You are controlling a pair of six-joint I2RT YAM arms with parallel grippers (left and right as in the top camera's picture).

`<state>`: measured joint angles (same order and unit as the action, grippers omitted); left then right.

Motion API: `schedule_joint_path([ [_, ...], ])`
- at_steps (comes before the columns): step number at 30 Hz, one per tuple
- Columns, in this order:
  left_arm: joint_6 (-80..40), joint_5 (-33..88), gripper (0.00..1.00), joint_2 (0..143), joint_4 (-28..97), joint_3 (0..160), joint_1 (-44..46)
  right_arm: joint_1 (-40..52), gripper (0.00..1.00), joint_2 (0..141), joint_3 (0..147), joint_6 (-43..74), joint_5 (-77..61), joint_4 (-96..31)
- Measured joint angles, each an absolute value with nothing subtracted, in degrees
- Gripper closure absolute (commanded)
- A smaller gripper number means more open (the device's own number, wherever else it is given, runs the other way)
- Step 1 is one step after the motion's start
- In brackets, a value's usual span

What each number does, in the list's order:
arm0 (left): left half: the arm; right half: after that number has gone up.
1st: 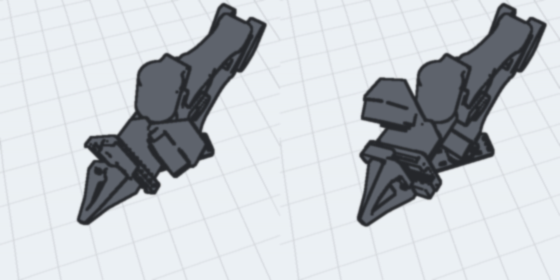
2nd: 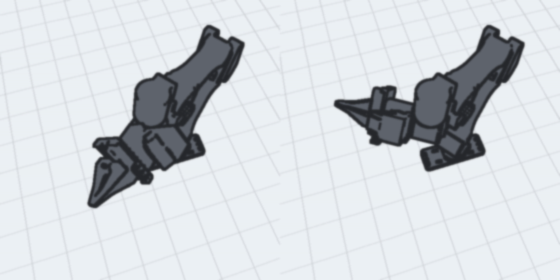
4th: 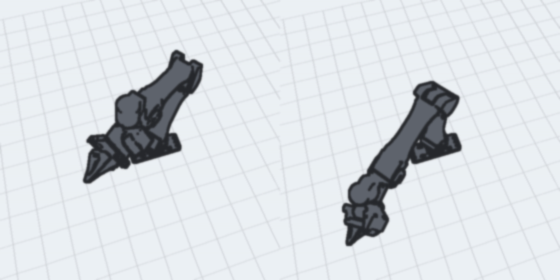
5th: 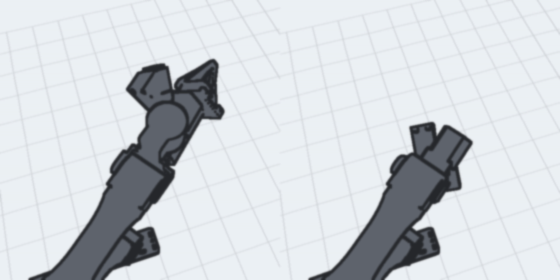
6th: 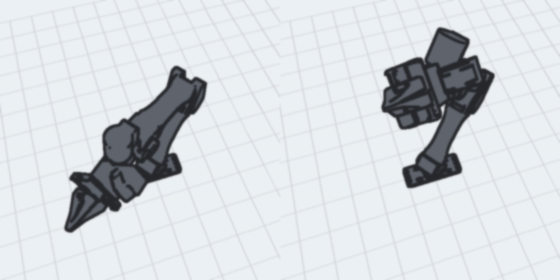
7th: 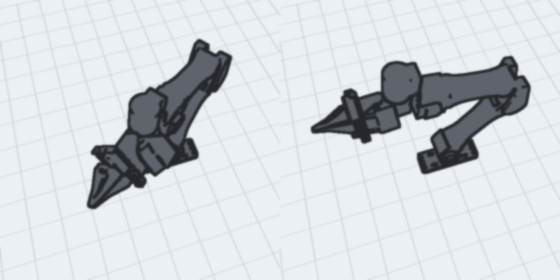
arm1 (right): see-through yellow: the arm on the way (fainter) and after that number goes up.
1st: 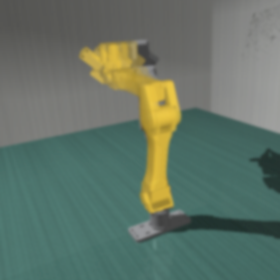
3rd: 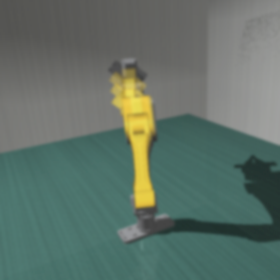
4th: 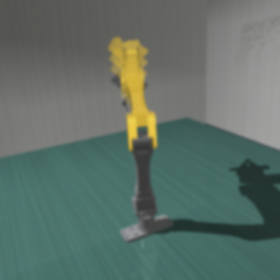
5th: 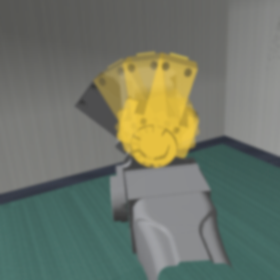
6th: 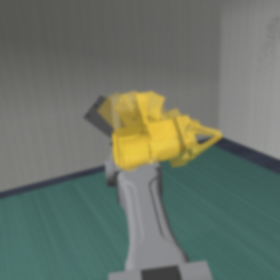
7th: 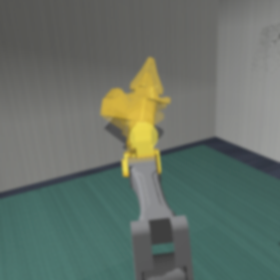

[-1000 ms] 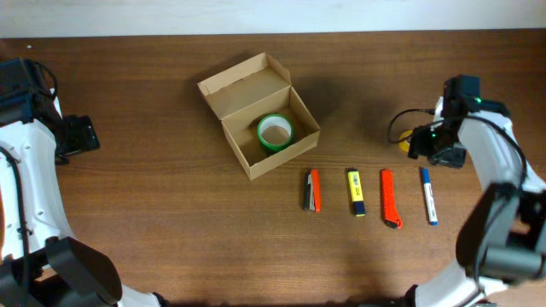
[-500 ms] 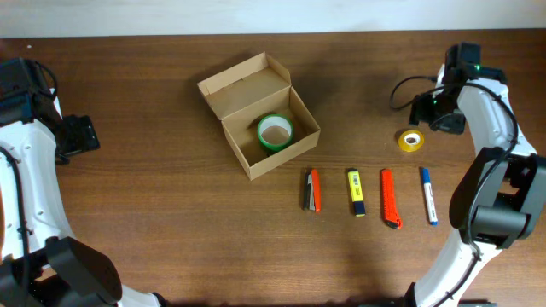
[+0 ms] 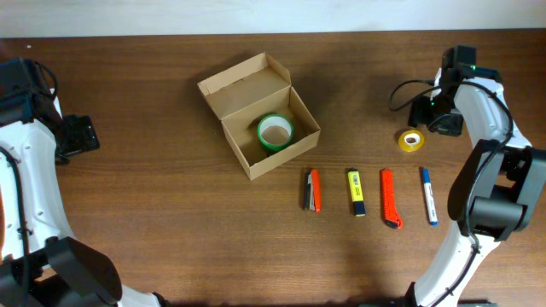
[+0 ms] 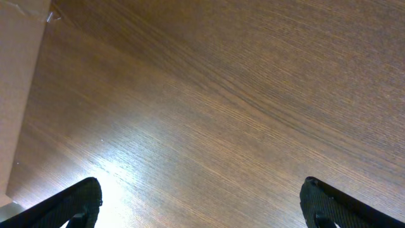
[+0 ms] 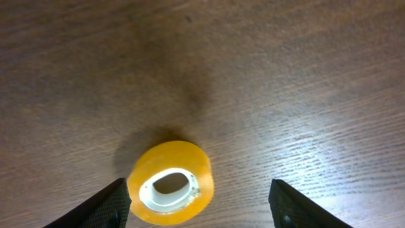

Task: Pack container
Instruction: 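Lower the right gripper and grasp the yellow tape roll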

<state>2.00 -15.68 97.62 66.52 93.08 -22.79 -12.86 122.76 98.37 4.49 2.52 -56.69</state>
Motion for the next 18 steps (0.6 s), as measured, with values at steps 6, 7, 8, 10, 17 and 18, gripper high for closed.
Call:
schedule_joint_path([
  [6,2.0,-15.68,0.0,97.62,66.52,93.08,-22.79,-14.85,0.29,122.76,98.37,4.51,2.72,-57.52],
  [7,2.0,-15.68,0.0,97.62,66.52,93.08,-22.79,-15.09,0.29,122.76,98.37,4.51,2.74,-57.58],
  [8,2.0,-15.68,0.0,97.62,66.52,93.08,-22.79,-15.29,0.29,122.76,98.37,4.51,2.76,-57.6],
  [10,2.0,-15.68,0.0,97.62,66.52,93.08,-22.79,-15.42,0.29,122.76,98.37,4.54,2.92,-57.63],
  [17,2.0,-15.68,0.0,97.62,66.52,93.08,-22.79,-15.46,0.3,123.33,98.37,4.58,2.9,-58.96],
  [18,2.0,-15.68,0.0,97.62,66.52,93.08,-22.79,-15.46,0.3,123.52,98.37,4.6,2.9,-59.02],
])
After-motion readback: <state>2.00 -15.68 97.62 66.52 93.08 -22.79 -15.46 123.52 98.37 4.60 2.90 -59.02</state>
